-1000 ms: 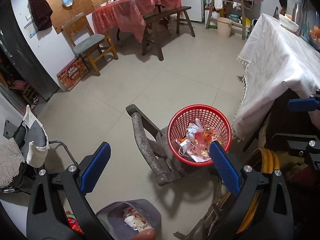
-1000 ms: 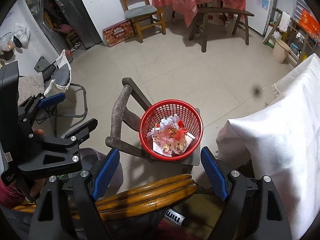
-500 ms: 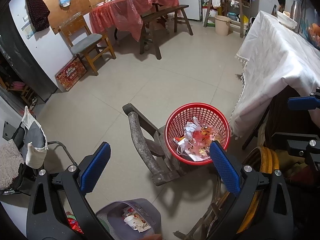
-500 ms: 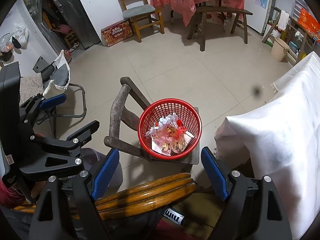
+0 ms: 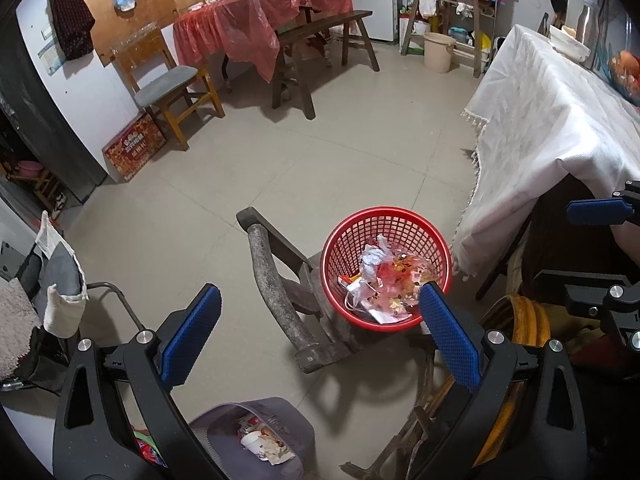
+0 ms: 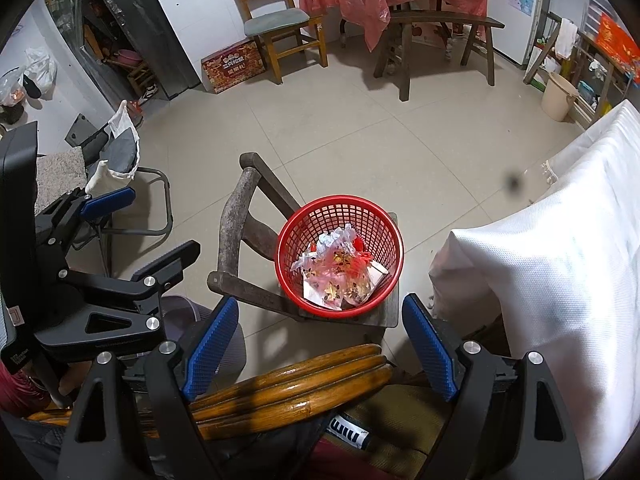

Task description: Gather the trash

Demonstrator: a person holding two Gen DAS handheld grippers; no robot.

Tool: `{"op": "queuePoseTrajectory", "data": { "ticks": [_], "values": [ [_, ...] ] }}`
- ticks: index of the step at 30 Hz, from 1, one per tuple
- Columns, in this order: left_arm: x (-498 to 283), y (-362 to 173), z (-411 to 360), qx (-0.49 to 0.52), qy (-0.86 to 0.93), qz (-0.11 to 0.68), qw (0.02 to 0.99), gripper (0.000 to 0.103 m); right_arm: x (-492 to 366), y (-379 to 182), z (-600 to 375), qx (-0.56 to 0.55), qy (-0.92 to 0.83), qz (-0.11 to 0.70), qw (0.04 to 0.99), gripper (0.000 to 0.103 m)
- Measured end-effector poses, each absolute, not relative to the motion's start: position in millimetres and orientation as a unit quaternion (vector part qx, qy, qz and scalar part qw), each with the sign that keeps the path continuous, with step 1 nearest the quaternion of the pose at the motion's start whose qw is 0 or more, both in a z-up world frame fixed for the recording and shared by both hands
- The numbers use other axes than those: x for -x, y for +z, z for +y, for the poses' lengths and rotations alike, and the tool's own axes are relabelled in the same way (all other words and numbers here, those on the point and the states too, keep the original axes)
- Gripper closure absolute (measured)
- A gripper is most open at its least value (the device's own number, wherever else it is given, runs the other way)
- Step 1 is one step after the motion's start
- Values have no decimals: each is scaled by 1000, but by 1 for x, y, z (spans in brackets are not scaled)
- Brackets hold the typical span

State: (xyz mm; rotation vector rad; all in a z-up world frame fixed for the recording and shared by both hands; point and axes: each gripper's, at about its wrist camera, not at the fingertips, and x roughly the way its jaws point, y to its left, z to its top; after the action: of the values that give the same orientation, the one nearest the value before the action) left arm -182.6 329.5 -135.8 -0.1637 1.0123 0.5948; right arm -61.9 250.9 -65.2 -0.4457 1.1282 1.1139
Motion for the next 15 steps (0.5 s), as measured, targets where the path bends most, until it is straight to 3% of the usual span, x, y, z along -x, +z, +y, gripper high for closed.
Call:
{"op": "queuePoseTrajectory", "data": {
  "ticks": [15],
  "values": [
    [181,-136,329,77,276,478,830,8,63,-67,249,198,494,503,680,21]
  ]
}}
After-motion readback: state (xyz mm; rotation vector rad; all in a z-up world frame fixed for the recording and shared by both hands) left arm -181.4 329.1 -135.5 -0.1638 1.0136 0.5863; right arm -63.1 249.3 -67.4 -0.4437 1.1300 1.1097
